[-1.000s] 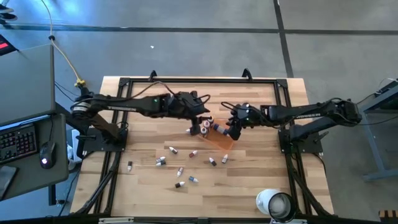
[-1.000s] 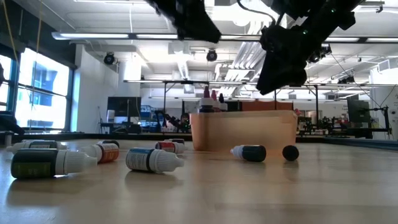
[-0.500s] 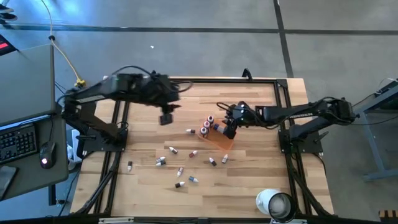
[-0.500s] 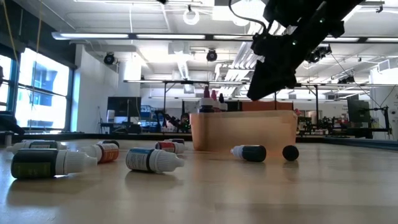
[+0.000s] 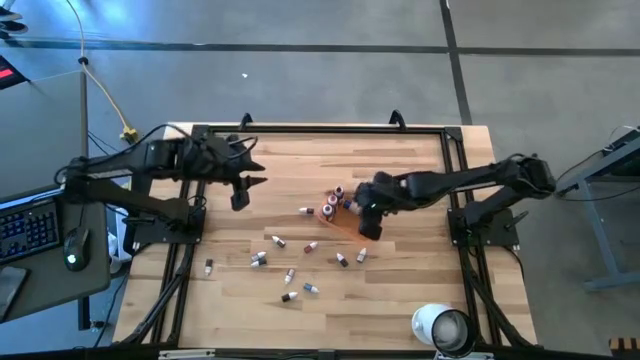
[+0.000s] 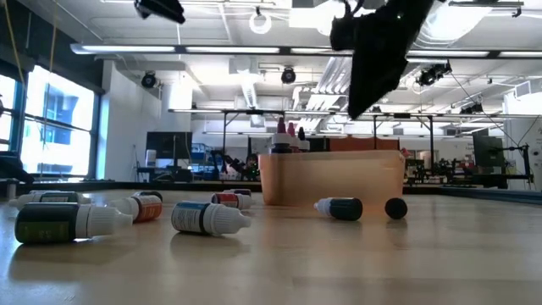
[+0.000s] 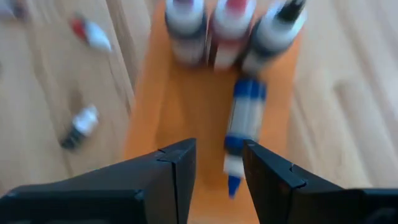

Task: Pick & Place food coloring
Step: Adjust the big blue food coloring bottle

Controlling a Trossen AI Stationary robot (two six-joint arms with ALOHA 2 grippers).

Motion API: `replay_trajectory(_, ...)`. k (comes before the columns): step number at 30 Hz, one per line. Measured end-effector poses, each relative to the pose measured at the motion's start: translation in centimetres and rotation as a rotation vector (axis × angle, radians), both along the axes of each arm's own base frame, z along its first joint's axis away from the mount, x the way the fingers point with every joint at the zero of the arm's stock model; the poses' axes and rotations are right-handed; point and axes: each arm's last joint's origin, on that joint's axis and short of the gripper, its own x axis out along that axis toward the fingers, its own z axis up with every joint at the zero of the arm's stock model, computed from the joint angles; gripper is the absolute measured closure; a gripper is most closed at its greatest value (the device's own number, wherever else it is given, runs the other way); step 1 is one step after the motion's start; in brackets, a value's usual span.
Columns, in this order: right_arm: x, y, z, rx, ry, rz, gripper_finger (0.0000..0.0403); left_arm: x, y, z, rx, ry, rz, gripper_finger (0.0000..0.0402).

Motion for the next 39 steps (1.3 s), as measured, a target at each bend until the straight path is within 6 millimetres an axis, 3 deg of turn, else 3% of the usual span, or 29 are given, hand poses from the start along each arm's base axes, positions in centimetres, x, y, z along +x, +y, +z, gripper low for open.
replay_trajectory(6,1.9,0.5,-3.0,0.037,0.279,-0.024,0.0279,-0.6,-0.1,-3.5,-0.035,-0.016,0.024,0.0270)
replay_trajectory(9,2.6,0.1,-4.4,0.051,0.371,-0.040,0.0279,-0.7,-0.1,-4.1,-0.048,-0.003,0.033,0.0270)
replay_trajectory(22,3.6,-3.1,-7.6,0.075,0.476,-0.126,0.0279,-0.6,-0.1,-4.1,-0.025,-0.002,0.016,0.0270)
replay_trajectory(33,3.6,-3.1,-8.7,0.075,0.534,-0.127,0.0279,-0.7,-0.1,-4.2,-0.022,0.018,0.012,0.0270)
replay_trajectory(39,3.5,-2.8,-8.8,0.162,0.546,-0.104,0.0279,-0.7,-0.1,-4.3,-0.022,0.019,0.012,0.0270)
